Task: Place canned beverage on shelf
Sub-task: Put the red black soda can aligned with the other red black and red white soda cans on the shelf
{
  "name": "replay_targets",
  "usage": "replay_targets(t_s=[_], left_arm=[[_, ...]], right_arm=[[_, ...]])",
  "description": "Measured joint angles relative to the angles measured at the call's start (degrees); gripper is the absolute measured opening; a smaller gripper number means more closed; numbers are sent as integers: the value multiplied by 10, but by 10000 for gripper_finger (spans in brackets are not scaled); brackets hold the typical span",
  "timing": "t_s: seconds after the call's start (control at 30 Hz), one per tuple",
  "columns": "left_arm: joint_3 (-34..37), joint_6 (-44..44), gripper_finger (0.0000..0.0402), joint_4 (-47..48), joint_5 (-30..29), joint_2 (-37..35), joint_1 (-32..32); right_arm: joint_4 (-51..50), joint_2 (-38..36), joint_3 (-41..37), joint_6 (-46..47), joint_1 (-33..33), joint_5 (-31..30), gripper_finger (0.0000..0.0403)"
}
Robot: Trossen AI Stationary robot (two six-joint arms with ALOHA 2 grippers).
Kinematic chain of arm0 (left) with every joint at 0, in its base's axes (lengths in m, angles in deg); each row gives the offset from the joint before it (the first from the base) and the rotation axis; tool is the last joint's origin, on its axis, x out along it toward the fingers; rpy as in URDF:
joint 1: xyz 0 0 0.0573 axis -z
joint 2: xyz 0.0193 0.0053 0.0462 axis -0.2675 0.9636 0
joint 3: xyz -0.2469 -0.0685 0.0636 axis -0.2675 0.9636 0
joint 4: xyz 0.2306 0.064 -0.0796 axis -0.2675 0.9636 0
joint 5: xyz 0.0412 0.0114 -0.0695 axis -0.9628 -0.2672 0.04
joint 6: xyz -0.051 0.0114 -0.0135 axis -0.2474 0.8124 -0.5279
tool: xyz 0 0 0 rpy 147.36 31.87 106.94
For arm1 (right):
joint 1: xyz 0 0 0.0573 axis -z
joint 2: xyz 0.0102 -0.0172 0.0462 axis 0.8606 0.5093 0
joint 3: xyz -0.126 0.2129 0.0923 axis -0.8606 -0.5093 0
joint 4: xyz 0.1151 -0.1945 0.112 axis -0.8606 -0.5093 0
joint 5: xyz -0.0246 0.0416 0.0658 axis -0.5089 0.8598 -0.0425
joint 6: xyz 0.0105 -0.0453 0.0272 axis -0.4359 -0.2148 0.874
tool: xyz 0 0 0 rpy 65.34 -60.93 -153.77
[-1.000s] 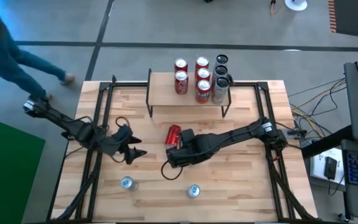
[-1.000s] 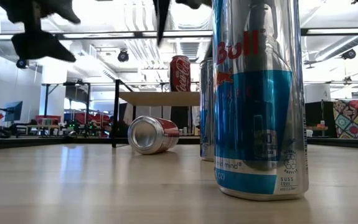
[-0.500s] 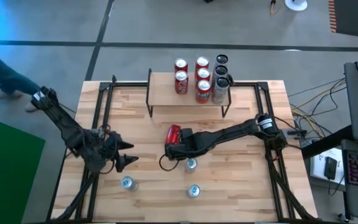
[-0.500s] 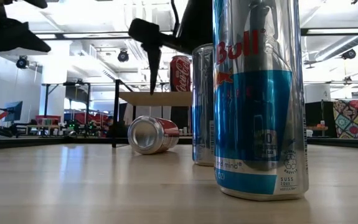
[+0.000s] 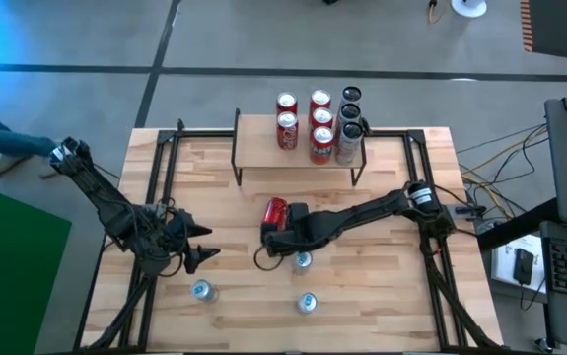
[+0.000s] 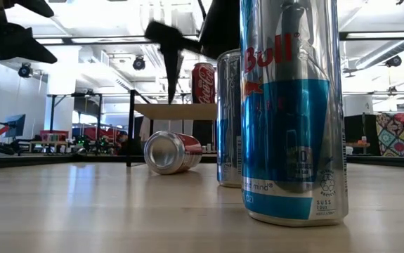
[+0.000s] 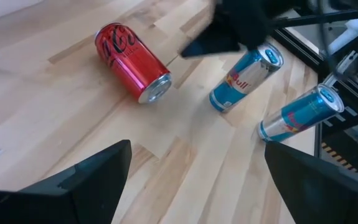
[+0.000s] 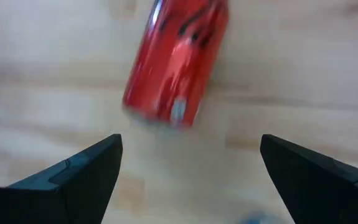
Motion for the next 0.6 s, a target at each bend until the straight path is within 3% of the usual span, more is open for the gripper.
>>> replay_targets(t_s=[0.27,0.4,0.6], left_arm=[[0,-13,355,0,-9,4,-2],[0,-24,355,-1,-10,8,-3],[0,-28,355,-1,-10,18,-9]], right_arm=[[97,1,-53,-28,54,-12,370],[102,1,-76,-16,63,-10,370],[187,2,-112,-45,70,3,370]])
